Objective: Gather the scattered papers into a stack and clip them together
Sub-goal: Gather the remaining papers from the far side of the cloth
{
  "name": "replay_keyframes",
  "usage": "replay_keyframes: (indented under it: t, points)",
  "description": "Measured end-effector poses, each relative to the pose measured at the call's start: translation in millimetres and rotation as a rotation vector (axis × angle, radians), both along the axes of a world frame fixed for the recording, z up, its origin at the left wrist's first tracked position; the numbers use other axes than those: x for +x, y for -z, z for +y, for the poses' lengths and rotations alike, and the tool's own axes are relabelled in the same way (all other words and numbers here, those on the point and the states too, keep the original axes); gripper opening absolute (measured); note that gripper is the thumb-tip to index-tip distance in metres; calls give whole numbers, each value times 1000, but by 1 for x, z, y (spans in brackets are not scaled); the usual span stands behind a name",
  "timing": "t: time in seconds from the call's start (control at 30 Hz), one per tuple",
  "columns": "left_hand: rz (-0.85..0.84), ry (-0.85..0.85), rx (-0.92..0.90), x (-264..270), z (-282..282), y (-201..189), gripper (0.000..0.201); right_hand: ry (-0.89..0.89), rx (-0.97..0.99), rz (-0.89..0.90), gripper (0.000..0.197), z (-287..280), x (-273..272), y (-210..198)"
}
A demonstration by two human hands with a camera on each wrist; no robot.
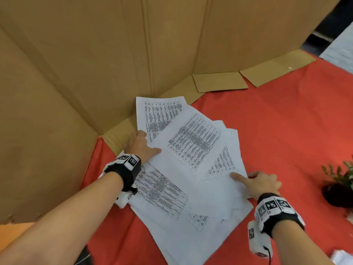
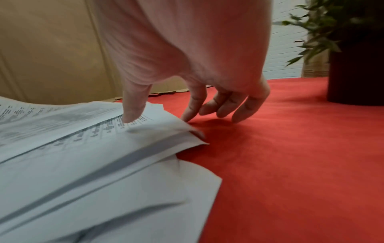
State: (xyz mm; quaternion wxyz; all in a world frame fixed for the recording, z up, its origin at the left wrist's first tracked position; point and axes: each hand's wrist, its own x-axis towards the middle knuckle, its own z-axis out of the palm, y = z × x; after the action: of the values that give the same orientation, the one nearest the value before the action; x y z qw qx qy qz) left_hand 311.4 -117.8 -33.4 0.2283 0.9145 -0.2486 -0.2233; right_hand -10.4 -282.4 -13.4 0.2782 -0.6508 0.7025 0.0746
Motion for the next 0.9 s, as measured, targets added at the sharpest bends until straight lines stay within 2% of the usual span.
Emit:
replay_keyframes:
  t: [0.07, 0.17, 0.3, 0.4, 0.43, 0.5, 0.53, 0.57, 0.63, 0.67, 0.77, 0.9]
  points:
    - [63, 65, 39, -7, -2, 0, 55, -10, 10, -108, 76, -3, 10, 3]
    - [91, 162, 67, -22, -8, 1, 52, 80, 46, -323, 73, -4, 22, 8]
    - [85, 362, 134, -55, -12, -1, 44, 37, 108, -445, 48, -1, 24, 2]
    - [207, 581, 149, -85, -8, -7, 40, 73, 174, -507, 27, 3, 16, -4]
    - [294, 597, 109, -91, -6, -7, 41, 78, 164, -512, 22, 4, 12, -5]
    - [425, 466, -50, -94, -3, -9, 37, 22, 59, -418, 14, 6, 4, -12]
    - [372, 363, -106, -91, -2, -8, 37, -9, -11, -351, 12, 7, -1, -17]
    - [226, 293, -112, -86, 0, -5, 42, -29, -76, -306, 11, 8, -6, -24]
    - [-39, 299, -14, -78, 5, 2, 74, -45, -177, -274, 13, 12, -16, -40]
    - [-90, 350, 38, -76, 7, 6, 88, -42, -227, -259, 16, 15, -22, -49]
    - [-95, 489, 113, -76, 11, 15, 98, 23, -387, -276, 27, 16, -42, -68]
    - [-30, 561, 147, -80, 11, 19, 100, 125, -655, -440, 41, 19, -60, -118]
